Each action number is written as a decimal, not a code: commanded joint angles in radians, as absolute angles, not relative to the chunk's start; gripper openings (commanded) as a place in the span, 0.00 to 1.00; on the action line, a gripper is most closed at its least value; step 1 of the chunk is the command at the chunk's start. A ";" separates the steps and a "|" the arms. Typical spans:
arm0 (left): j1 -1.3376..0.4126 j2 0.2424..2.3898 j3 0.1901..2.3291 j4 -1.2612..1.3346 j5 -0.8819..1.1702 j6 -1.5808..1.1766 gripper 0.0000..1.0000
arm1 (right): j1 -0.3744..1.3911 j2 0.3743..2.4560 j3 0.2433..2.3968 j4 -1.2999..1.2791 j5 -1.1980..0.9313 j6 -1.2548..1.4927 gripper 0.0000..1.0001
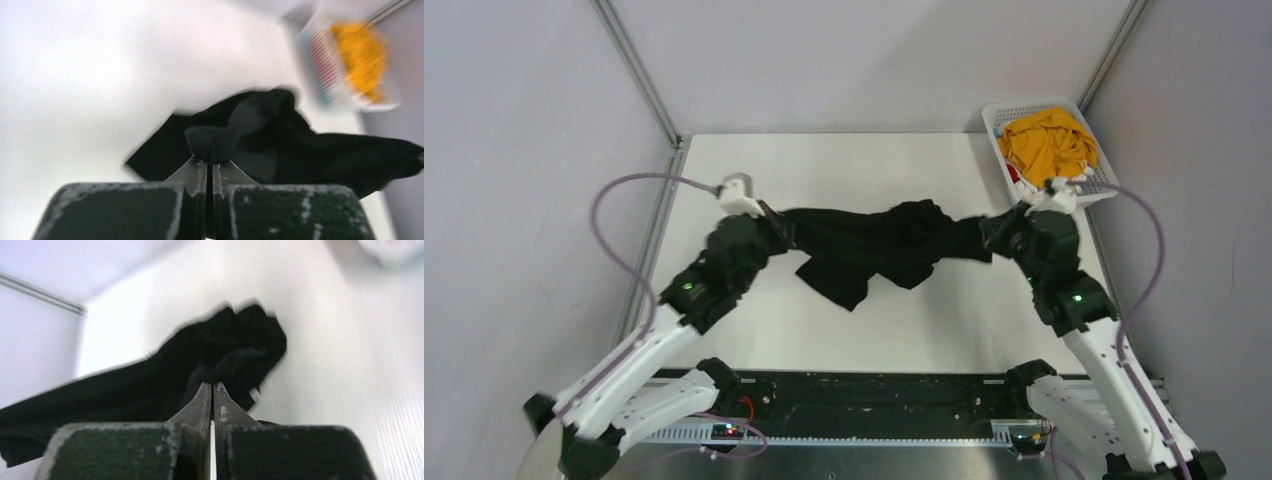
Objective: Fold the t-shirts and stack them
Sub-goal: Flatten out the tshirt
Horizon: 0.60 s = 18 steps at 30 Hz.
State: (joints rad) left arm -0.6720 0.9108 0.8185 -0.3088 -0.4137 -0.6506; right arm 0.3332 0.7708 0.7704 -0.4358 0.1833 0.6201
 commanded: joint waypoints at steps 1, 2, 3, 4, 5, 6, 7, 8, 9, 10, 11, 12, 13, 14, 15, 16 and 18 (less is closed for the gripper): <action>-0.666 0.752 0.976 -0.278 -0.424 -0.533 0.00 | 0.312 0.706 1.007 -0.374 0.075 0.521 0.00; -0.666 0.721 1.021 -0.279 -0.412 -0.523 0.00 | 0.312 0.699 1.063 -0.371 0.063 0.513 0.00; -0.666 0.709 1.043 -0.283 -0.383 -0.499 0.00 | 0.311 0.697 1.093 -0.369 0.042 0.509 0.00; -0.666 0.689 1.092 -0.285 -0.370 -0.487 0.00 | 0.311 0.693 1.149 -0.364 0.024 0.509 0.00; -0.667 0.682 1.118 -0.291 -0.354 -0.466 0.00 | 0.311 0.690 1.173 -0.357 0.018 0.507 0.00; -0.666 0.672 1.173 -0.297 -0.350 -0.458 0.00 | 0.311 0.684 1.218 -0.345 -0.021 0.503 0.00; -0.666 0.669 1.203 -0.308 -0.339 -0.438 0.00 | 0.312 0.682 1.265 -0.341 -0.034 0.499 0.00; -0.666 0.665 1.258 -0.313 -0.335 -0.428 0.00 | 0.312 0.680 1.290 -0.341 -0.055 0.491 0.00; -0.666 0.666 1.287 -0.326 -0.326 -0.414 0.00 | 0.313 0.680 1.338 -0.340 -0.062 0.487 0.00; -0.666 0.666 1.343 -0.331 -0.311 -0.404 0.00 | 0.312 0.682 1.359 -0.338 -0.073 0.476 0.00; -0.666 0.670 1.369 -0.335 -0.306 -0.386 0.00 | 0.312 0.690 1.404 -0.337 -0.076 0.471 0.00; -0.666 0.681 1.419 -0.340 -0.300 -0.368 0.00 | 0.312 0.697 1.425 -0.342 -0.088 0.460 0.00; -0.667 0.689 1.442 -0.343 -0.297 -0.357 0.00 | 0.312 0.718 1.471 -0.346 -0.094 0.454 0.00; -0.666 0.709 1.486 -0.349 -0.306 -0.340 0.00 | 0.311 0.731 1.495 -0.355 -0.102 0.445 0.00; -0.667 0.736 1.506 -0.351 -0.312 -0.332 0.00 | 0.312 0.761 1.535 -0.360 -0.103 0.438 0.00; -0.666 0.753 1.546 -0.357 -0.320 -0.314 0.00 | 0.312 0.778 1.555 -0.367 -0.101 0.426 0.00; -0.666 0.813 1.597 -0.364 -0.342 -0.294 0.00 | 0.311 0.834 1.603 -0.369 -0.089 0.405 0.00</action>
State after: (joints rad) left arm -0.6708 0.7025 1.5009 -0.3477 -0.3271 -0.3893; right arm 0.3161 0.7330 1.5215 -0.3763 -0.0803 0.4698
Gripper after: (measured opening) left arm 0.019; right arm 0.010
